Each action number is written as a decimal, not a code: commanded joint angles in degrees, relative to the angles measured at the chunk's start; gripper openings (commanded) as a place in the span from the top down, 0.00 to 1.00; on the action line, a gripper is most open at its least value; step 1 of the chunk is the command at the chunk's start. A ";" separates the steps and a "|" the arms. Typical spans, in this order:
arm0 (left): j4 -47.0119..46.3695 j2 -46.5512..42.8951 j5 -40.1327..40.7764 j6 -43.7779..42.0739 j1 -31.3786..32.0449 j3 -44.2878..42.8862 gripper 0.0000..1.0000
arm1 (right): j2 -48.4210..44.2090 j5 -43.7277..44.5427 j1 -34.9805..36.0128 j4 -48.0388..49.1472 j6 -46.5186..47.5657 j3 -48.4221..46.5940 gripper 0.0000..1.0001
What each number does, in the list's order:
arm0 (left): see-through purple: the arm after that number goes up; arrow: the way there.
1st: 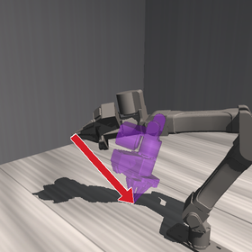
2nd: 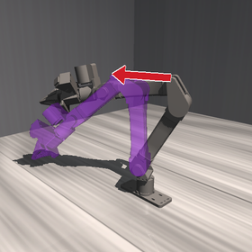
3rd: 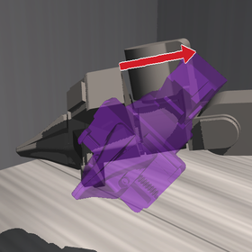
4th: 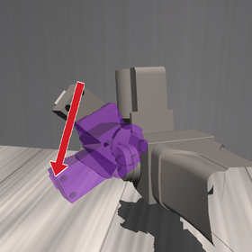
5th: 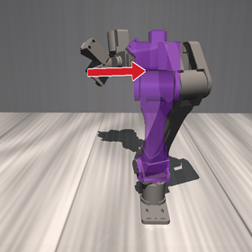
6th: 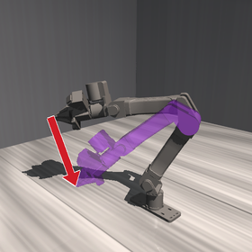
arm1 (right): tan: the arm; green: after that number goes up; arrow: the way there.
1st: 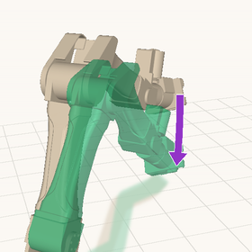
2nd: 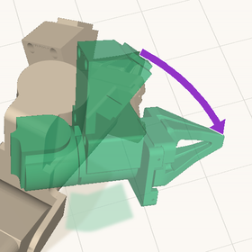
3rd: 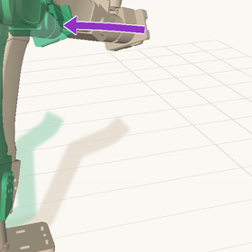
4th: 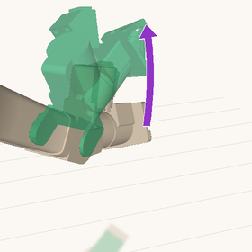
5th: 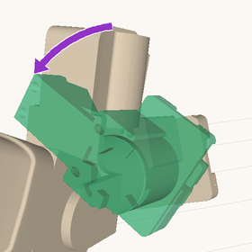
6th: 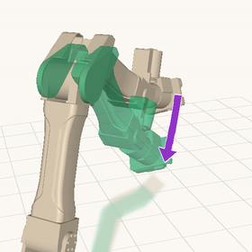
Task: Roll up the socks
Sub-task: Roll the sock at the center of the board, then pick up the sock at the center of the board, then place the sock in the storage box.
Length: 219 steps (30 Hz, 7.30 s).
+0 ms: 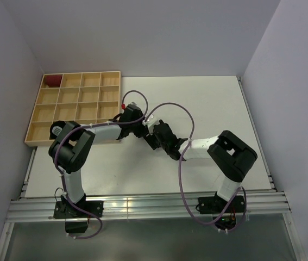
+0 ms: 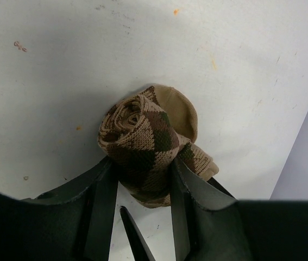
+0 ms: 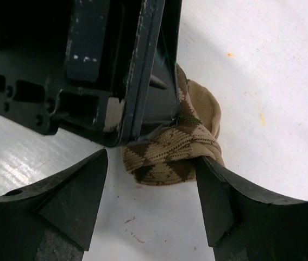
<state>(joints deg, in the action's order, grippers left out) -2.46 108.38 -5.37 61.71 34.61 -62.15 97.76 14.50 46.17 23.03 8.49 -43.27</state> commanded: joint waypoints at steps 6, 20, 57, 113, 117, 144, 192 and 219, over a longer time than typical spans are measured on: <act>10.28 3.42 0.53 -4.67 -0.60 0.36 0.76 | 5.77 2.81 0.06 0.27 0.65 -5.24 0.31; 5.90 2.46 -4.56 -7.75 -2.18 1.15 0.66 | 7.98 -7.97 -4.86 -11.51 -6.99 -8.06 1.00; -26.90 -15.13 12.48 9.39 1.34 26.47 0.28 | 23.36 -57.56 -20.06 -32.08 -26.68 -21.95 1.00; 16.96 5.44 14.24 10.98 6.70 2.57 1.00 | 17.92 -59.08 -21.74 -16.69 -46.13 -12.28 0.53; 20.30 4.57 16.09 8.69 6.70 0.28 1.00 | 9.06 -52.32 -21.74 -26.33 -40.76 -11.93 0.40; 32.96 -26.98 27.17 -16.97 -9.78 -4.48 1.00 | -50.28 -23.56 -21.83 -37.01 -29.06 3.53 0.24; 27.68 -7.03 14.51 -16.10 -38.92 1.77 0.65 | -51.61 -26.37 -21.83 -34.19 -26.42 7.06 0.21; 39.98 -36.09 8.18 -21.89 -38.57 -1.31 0.10 | -59.34 -15.85 -21.74 -44.81 -27.21 -2.24 0.21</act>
<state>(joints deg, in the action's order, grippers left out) 34.59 81.82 4.23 43.09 -4.14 -62.59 41.71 -7.84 24.38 -19.00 -19.33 -39.38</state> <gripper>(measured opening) 0.898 0.790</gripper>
